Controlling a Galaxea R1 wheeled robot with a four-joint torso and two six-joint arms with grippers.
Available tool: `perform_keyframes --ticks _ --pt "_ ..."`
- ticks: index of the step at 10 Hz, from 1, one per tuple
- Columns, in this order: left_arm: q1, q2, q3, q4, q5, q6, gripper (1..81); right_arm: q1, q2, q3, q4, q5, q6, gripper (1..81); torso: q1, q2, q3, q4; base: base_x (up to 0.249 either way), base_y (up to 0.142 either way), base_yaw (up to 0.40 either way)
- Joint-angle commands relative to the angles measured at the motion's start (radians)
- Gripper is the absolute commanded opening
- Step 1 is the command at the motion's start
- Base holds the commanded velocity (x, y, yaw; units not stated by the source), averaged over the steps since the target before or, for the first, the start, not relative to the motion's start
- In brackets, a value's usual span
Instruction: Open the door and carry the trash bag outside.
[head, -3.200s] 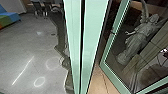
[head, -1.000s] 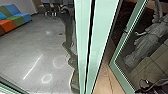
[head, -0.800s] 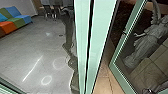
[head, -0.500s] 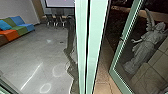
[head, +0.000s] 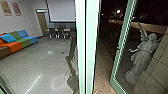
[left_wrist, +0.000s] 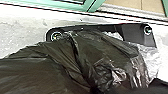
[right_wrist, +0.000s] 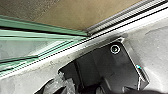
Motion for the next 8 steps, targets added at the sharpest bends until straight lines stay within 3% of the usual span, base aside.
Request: perform_keyframes --ticks 1,2,5,6,7,8 --pt "-0.050 -0.015 0.001 0.004 0.068 0.006 1.0 -0.055 0.082 -0.107 -0.142 0.054 -0.003 81.1 0.000 0.000 -0.001 0.000 0.000 0.000 0.000" --pt "-0.053 -0.013 -0.005 0.002 0.067 0.005 1.0 -0.090 0.130 -0.156 -0.179 0.075 -0.003 81.1 0.000 0.000 0.008 0.000 0.000 0.000 0.000" --pt "-0.053 -0.007 -0.009 0.004 0.068 0.005 1.0 -0.161 0.300 -0.378 -0.184 0.082 -0.008 81.1 -0.001 -0.001 0.008 0.000 0.000 0.000 0.000" --pt "-0.053 -0.004 -0.011 0.004 0.068 0.005 1.0 -0.190 0.345 -0.430 -0.188 0.088 -0.041 81.1 -0.001 -0.001 0.008 0.000 0.000 0.000 0.000" --pt "-0.053 -0.004 -0.011 0.004 0.068 0.005 1.0 -0.211 0.390 -0.479 -0.170 0.109 -0.117 81.1 -0.001 -0.001 0.008 0.000 0.000 0.000 0.000" --pt "-0.053 -0.004 -0.011 0.002 0.068 0.005 1.0 -0.234 0.446 -0.554 -0.087 0.138 -0.205 81.1 -0.001 -0.001 0.009 0.000 0.000 0.000 0.000"
